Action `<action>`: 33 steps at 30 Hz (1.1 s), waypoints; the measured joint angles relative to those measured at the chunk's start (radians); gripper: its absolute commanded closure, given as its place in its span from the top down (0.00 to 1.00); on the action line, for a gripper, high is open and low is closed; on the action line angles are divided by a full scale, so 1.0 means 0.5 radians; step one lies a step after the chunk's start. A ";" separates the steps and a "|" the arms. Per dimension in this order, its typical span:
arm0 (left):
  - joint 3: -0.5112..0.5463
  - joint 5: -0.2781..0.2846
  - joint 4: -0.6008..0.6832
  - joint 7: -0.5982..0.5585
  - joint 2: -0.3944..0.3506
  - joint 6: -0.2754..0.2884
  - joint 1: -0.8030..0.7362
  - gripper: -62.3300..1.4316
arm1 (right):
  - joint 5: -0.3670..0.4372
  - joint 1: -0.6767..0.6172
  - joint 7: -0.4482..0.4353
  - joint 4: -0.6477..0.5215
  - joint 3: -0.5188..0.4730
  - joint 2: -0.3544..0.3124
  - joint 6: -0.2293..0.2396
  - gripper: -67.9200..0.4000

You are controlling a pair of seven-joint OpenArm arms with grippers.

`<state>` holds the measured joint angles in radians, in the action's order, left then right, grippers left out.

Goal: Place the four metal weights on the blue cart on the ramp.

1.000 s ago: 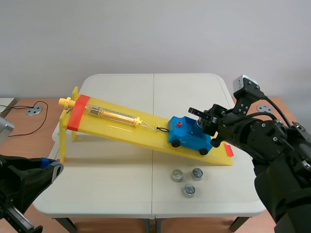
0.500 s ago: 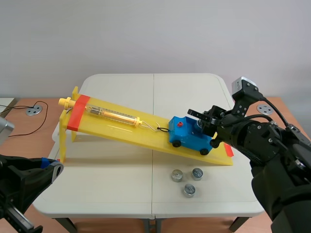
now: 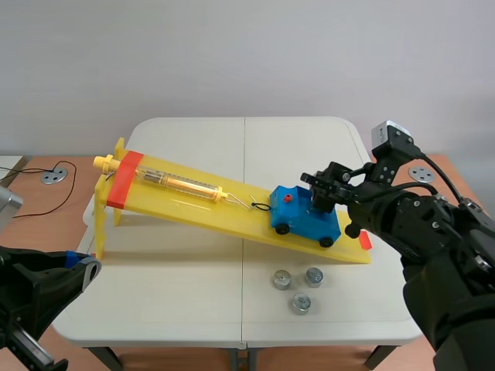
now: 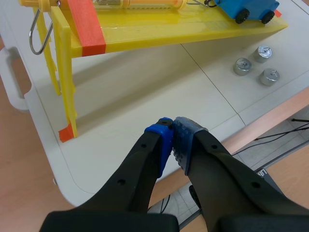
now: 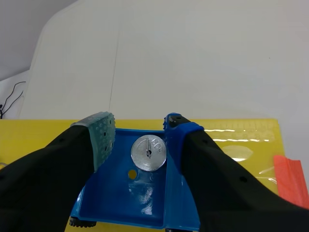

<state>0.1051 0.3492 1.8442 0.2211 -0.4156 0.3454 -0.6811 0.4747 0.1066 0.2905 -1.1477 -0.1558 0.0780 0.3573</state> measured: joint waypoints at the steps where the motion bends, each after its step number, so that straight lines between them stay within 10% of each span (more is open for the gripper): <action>1: 0.000 0.000 0.000 0.000 0.000 0.000 0.000 0.08 | 0.000 -0.004 0.010 -0.018 -0.031 0.000 0.034 0.39; 18: 0.000 0.000 0.000 0.000 0.000 0.000 0.000 0.08 | 0.018 -0.610 0.127 -0.914 -0.112 -0.420 0.349 0.39; 33: 0.000 0.000 0.000 0.000 0.000 0.000 0.000 0.08 | 0.027 -1.170 0.195 -1.250 -0.103 -0.851 0.522 0.39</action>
<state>0.1051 0.3492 1.8442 0.2211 -0.4156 0.3454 -0.6811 0.4885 -0.4782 0.3878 -1.7729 -0.2073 -0.3473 0.6182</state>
